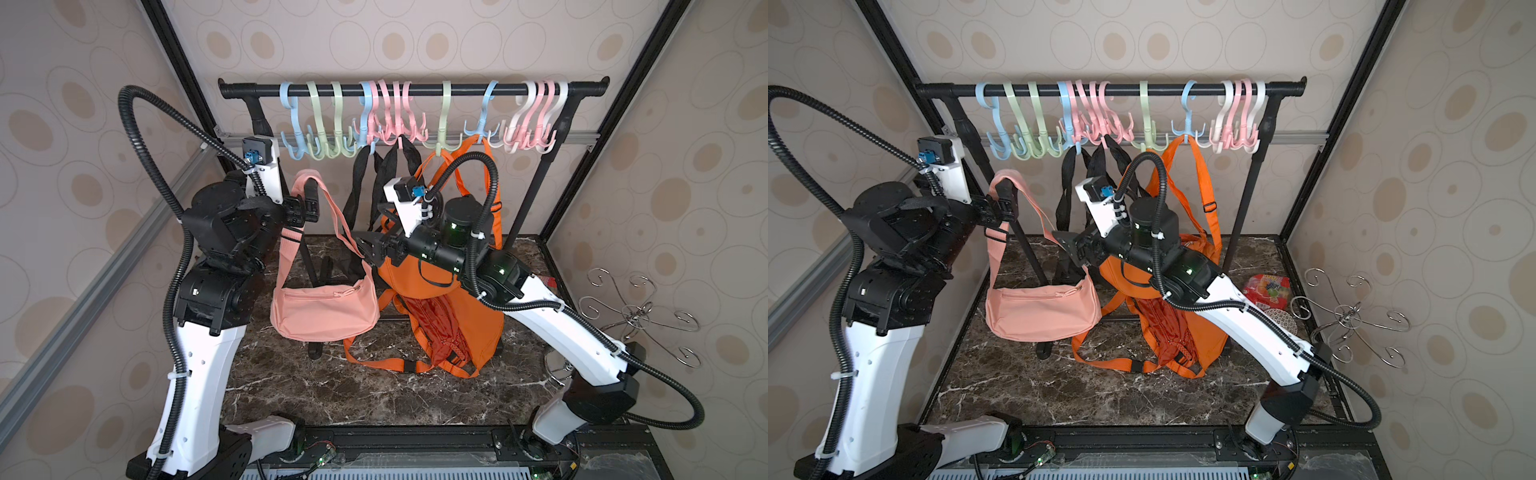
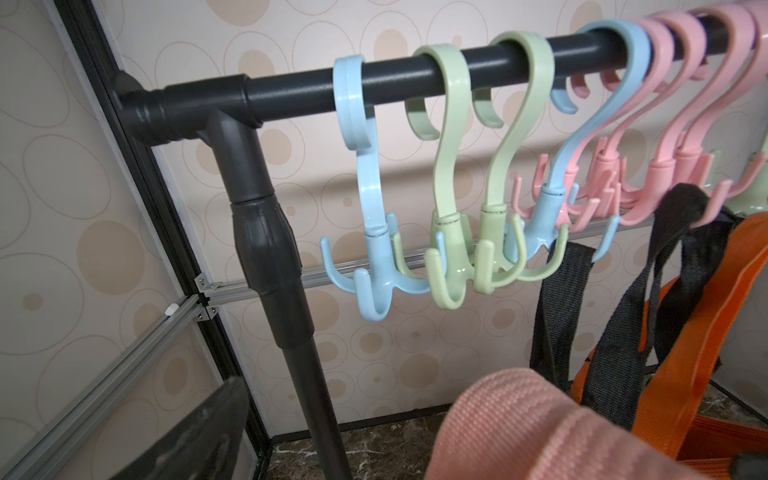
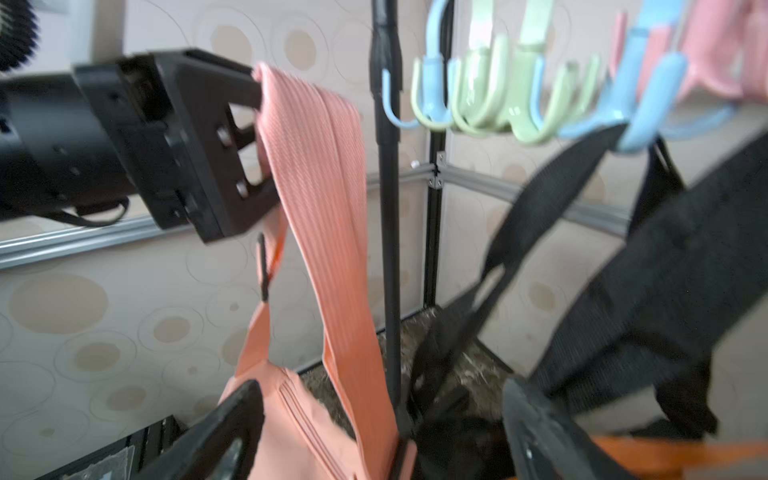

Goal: Hang the bag on a hook
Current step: Hang the bag on the hook.

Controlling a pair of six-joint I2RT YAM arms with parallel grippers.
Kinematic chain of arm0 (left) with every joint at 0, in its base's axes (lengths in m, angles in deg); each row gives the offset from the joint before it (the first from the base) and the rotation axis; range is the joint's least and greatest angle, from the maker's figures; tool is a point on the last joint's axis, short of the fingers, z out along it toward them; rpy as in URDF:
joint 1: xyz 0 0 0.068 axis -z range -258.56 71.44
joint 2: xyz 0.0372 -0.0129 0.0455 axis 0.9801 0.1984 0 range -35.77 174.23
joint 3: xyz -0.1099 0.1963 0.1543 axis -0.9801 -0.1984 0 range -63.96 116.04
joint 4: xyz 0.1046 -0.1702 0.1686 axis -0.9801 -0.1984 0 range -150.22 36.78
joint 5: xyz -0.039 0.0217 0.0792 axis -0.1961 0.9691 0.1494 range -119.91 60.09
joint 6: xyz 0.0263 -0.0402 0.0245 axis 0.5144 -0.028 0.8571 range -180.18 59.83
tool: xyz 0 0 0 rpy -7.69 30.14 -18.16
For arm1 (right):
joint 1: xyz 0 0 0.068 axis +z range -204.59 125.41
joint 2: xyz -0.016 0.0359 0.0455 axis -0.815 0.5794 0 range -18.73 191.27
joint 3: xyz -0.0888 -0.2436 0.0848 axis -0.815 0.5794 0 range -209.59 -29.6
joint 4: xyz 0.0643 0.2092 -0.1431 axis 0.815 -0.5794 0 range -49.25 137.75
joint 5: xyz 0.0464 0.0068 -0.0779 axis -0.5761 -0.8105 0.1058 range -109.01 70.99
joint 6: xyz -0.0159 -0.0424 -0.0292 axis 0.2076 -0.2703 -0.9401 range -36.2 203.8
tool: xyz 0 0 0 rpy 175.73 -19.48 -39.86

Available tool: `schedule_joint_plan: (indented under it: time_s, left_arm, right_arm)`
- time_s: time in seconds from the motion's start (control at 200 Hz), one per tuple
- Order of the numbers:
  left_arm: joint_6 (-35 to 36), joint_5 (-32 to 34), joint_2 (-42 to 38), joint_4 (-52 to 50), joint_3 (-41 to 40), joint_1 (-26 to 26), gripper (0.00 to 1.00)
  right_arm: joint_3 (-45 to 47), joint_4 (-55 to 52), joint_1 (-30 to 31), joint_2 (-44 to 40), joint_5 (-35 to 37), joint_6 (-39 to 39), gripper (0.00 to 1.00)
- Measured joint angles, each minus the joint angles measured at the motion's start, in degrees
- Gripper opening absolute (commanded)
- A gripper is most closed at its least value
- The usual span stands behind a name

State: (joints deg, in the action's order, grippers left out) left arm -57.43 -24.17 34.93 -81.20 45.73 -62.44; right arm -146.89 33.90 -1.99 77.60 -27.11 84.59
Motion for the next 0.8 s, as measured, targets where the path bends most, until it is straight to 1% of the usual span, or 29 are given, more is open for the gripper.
schedule_joint_plan:
  time_s: [0.095, 0.13, 0.15, 0.215, 0.24, 0.275, 0.295, 0.325, 0.35, 0.365, 0.535, 0.635, 0.665, 0.745, 0.8]
  left_arm:
    - [-0.4, -0.6, -0.3, -0.1, 0.3, 0.0, 1.00]
    - [-0.5, -0.9, -0.4, -0.2, 0.4, 0.0, 1.00]
    - [-0.5, -1.1, -0.4, -0.3, 0.5, 0.0, 1.00]
    - [-0.8, -1.6, -0.6, -0.4, 0.5, 0.0, 1.00]
    - [-0.9, -1.8, -0.7, -0.4, 0.5, 0.0, 1.00]
    - [-0.9, -1.9, -0.7, -0.5, 0.5, 0.0, 1.00]
    - [-0.9, -1.9, -0.8, -0.4, 0.5, 0.0, 1.00]
    - [-1.0, -1.9, -0.9, -0.4, 0.5, 0.0, 1.00]
    - [-1.0, -1.9, -0.9, -0.4, 0.4, 0.0, 1.00]
    - [-1.0, -1.9, -1.0, -0.4, 0.3, 0.0, 1.00]
    - [-0.9, -1.6, -1.2, -0.7, -0.5, 0.0, 0.99]
    - [-0.9, -1.6, -1.3, -0.1, -1.8, 0.0, 0.95]
    - [-0.9, -1.6, -1.4, 0.2, -2.3, 0.0, 0.92]
    - [-1.0, -1.7, -1.6, 1.0, -4.0, 0.0, 0.82]
    - [-1.3, -1.9, -1.7, 1.5, -4.9, 0.0, 0.70]
  right_arm:
    - [-13.0, -3.6, 0.1, 7.8, -1.7, -1.0, 0.89]
    - [-18.9, -5.5, 0.1, 11.3, -2.4, -1.5, 0.84]
    - [-21.5, -6.3, 0.1, 12.8, -2.6, -1.5, 0.80]
    - [-29.0, -8.4, 0.1, 17.6, -2.6, -1.9, 0.55]
    - [-30.6, -8.8, 0.1, 18.9, -2.4, -2.4, 0.44]
    - [-32.0, -9.3, 0.1, 20.1, -1.9, -2.7, 0.25]
    - [-32.1, -9.4, 0.1, 20.6, -1.6, -3.1, 0.17]
    - [-32.0, -9.6, 0.1, 20.8, -1.0, -3.4, 0.07]
    - [-31.8, -9.8, 0.1, 21.0, -0.6, -3.5, 0.01]
    - [-31.4, -9.7, 0.1, 21.0, -0.4, -3.7, 0.00]
    - [-27.1, -6.7, 0.2, 19.9, 1.1, -4.5, 0.00]
    - [-27.0, -5.4, 0.2, 19.9, 1.5, -4.8, 0.00]
    - [-27.1, -4.9, 0.2, 19.9, 1.7, -5.0, 0.00]
    - [-28.0, -4.4, 0.2, 19.9, 2.3, -5.3, 0.00]
    - [-29.7, -4.4, 0.2, 20.0, 2.9, -5.7, 0.00]
